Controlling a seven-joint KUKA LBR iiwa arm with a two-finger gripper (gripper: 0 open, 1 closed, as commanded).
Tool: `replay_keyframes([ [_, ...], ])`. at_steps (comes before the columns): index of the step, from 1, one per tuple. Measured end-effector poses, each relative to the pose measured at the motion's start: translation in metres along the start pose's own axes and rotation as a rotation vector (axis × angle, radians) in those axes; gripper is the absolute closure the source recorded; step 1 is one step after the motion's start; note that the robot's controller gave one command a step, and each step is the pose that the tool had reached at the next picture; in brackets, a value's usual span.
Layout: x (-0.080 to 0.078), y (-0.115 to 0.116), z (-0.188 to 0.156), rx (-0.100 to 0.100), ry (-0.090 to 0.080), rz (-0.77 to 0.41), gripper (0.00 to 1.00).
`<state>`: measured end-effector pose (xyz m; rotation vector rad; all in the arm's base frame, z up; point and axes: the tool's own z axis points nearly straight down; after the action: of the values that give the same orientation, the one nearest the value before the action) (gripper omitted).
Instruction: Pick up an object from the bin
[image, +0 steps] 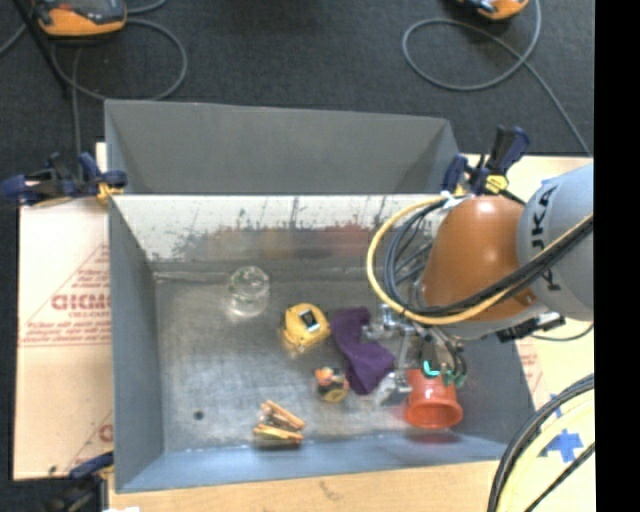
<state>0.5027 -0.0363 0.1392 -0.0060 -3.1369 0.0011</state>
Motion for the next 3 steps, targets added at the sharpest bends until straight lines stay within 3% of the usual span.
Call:
replay_keyframes([
  [1,-0.001,0.000,-0.003,0.001,-0.006,-0.001,0.00],
  [2,-0.013,-0.016,0.041,-0.002,-0.015,0.100,0.00],
  [3,-0.021,-0.027,0.048,-0.002,-0.005,0.204,0.00],
])
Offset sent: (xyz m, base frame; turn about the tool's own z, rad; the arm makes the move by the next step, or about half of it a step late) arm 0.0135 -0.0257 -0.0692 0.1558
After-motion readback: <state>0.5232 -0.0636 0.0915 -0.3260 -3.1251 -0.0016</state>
